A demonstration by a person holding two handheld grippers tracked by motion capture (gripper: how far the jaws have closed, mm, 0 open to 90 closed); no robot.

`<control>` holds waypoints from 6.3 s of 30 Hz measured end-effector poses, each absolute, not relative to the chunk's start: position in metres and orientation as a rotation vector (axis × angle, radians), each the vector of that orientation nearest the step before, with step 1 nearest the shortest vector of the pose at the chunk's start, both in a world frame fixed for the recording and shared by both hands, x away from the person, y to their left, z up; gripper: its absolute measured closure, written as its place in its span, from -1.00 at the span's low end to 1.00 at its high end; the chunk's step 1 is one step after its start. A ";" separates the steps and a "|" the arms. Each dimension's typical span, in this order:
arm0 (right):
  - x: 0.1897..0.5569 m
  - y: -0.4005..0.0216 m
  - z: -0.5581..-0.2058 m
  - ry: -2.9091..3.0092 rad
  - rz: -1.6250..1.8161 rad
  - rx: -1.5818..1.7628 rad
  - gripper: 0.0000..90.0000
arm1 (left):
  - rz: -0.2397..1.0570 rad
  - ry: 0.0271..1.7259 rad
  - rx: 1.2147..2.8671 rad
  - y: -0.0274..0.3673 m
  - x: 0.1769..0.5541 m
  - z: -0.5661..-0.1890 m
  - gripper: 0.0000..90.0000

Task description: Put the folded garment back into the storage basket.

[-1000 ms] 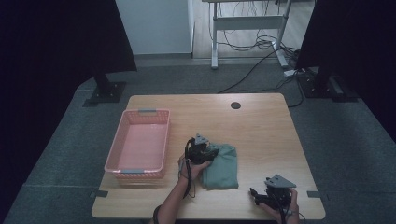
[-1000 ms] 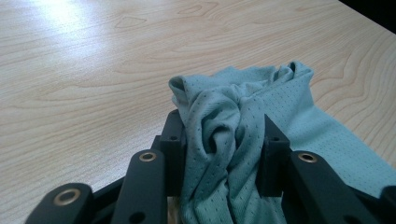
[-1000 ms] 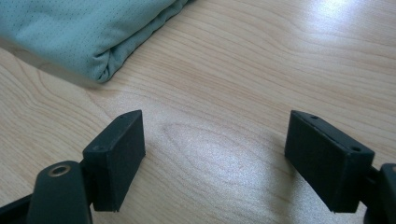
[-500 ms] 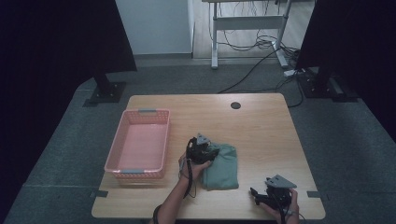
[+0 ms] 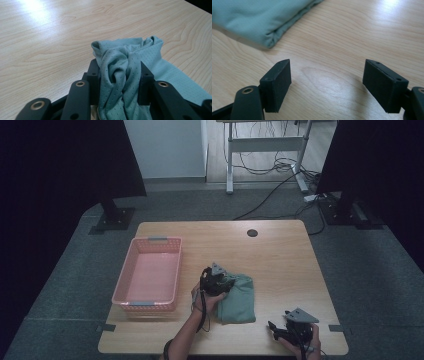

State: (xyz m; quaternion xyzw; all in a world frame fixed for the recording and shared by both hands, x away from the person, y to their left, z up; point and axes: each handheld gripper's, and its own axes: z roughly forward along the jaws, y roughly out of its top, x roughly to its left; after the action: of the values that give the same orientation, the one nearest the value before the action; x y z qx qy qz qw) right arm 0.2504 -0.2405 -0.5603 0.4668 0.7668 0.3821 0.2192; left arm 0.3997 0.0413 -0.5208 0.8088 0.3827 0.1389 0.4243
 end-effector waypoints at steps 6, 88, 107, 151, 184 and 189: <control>0.247 -0.236 -0.557 2.138 1.098 1.234 -0.52 | 0.358 0.947 2.031 0.041 0.398 -0.517 0.41; 0.285 -0.156 -0.555 2.328 1.089 1.090 -0.50 | 0.373 0.934 2.037 0.040 0.393 -0.515 0.41; 0.291 -0.157 -0.558 2.355 1.123 1.089 -0.46 | 0.376 0.933 2.031 0.041 0.390 -0.515 0.42; 0.284 -0.154 -0.546 2.288 1.192 1.092 0.52 | 0.382 0.904 2.034 0.037 0.383 -0.507 0.42; 0.284 -0.151 -0.545 2.308 1.193 1.089 0.55 | 0.386 0.885 2.015 0.036 0.379 -0.496 0.44; 0.283 -0.150 -0.539 2.290 1.208 1.080 0.56 | 0.396 0.883 1.999 0.040 0.377 -0.489 0.44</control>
State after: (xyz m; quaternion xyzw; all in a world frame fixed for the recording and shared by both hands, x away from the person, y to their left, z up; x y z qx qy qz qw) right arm 0.2829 -0.1497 -0.5389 0.3795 0.8049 0.4245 0.1672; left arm 0.3775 0.0397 -0.4891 0.8064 0.3562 0.1597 0.4443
